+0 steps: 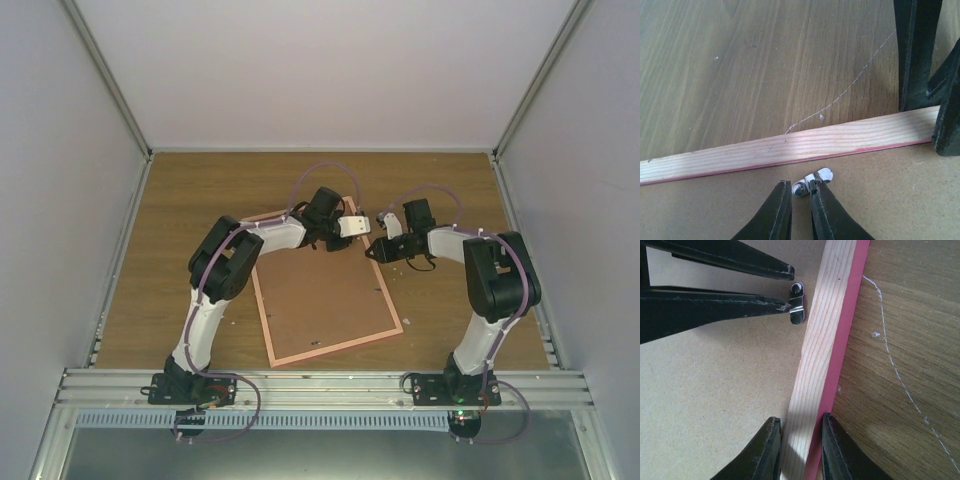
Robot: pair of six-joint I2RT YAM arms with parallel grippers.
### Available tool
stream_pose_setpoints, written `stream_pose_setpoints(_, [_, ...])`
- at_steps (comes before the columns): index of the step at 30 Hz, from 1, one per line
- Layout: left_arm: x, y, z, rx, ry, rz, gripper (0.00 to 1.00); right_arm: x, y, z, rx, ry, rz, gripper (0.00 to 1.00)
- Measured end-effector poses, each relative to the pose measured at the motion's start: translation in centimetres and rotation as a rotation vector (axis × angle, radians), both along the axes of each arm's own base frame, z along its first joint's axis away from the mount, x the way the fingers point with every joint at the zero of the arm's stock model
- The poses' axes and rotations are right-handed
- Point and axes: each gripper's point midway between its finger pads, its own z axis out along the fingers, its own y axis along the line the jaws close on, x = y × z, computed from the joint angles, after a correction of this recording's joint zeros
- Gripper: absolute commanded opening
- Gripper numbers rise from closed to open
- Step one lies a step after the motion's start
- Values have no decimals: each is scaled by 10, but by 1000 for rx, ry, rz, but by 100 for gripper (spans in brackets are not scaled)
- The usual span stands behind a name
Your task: Put the photo into the frame
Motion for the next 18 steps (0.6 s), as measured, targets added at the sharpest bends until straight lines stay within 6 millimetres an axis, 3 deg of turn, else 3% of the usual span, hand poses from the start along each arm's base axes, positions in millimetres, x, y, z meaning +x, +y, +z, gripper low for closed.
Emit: stream_pose_setpoints(18, [4, -7, -2, 72, -55, 30, 9, 0, 0, 0, 2, 0, 0, 1])
